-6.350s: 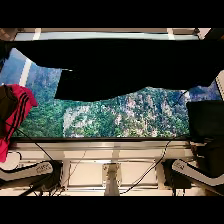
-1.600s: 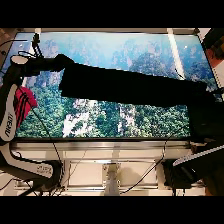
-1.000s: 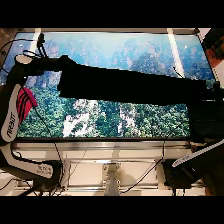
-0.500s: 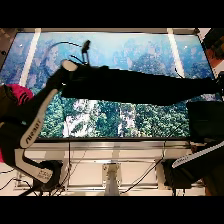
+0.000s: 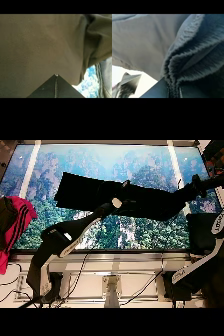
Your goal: Fold the clothes and pants, and hang the long-sleeved shirts on hangers.
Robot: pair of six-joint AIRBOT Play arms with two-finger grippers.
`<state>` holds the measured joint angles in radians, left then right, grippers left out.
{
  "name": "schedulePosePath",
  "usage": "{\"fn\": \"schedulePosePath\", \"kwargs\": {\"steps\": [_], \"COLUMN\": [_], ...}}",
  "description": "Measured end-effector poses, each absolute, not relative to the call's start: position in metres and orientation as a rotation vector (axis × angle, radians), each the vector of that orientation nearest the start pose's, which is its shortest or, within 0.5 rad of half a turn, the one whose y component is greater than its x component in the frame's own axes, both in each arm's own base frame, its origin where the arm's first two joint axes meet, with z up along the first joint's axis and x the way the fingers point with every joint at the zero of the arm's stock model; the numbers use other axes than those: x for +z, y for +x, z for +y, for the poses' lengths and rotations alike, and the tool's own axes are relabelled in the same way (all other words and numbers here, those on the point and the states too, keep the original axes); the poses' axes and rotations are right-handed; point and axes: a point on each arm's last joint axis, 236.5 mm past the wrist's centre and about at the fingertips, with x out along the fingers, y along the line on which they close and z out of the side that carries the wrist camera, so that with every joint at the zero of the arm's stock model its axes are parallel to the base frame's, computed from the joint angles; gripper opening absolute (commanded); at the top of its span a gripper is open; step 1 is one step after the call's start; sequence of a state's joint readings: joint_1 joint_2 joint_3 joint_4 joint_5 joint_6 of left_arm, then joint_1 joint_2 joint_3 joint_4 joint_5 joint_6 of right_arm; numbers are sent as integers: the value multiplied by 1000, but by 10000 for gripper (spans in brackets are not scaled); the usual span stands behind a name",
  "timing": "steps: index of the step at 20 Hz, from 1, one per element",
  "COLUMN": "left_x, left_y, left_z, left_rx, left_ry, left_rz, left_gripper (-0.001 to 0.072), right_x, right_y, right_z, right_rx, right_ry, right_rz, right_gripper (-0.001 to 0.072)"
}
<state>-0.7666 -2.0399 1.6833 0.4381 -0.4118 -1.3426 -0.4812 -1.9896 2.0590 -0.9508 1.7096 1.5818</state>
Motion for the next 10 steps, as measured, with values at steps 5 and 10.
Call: {"fn": "schedulePosePath", "kwargs": {"steps": [5, 10], "left_x": [-72, -87], "left_y": [410, 405], "left_z": [-536, -534], "left_rx": [-750, -725], "left_ry": [-702, -738], "left_rz": [1098, 1166], "left_gripper": [2, 2], "right_x": [18, 24], "right_y": [480, 483], "right_z": [-58, -45], "right_rx": [227, 252], "right_ry": [764, 770], "right_rz": [1442, 1439], "right_gripper": [16, 16]}}
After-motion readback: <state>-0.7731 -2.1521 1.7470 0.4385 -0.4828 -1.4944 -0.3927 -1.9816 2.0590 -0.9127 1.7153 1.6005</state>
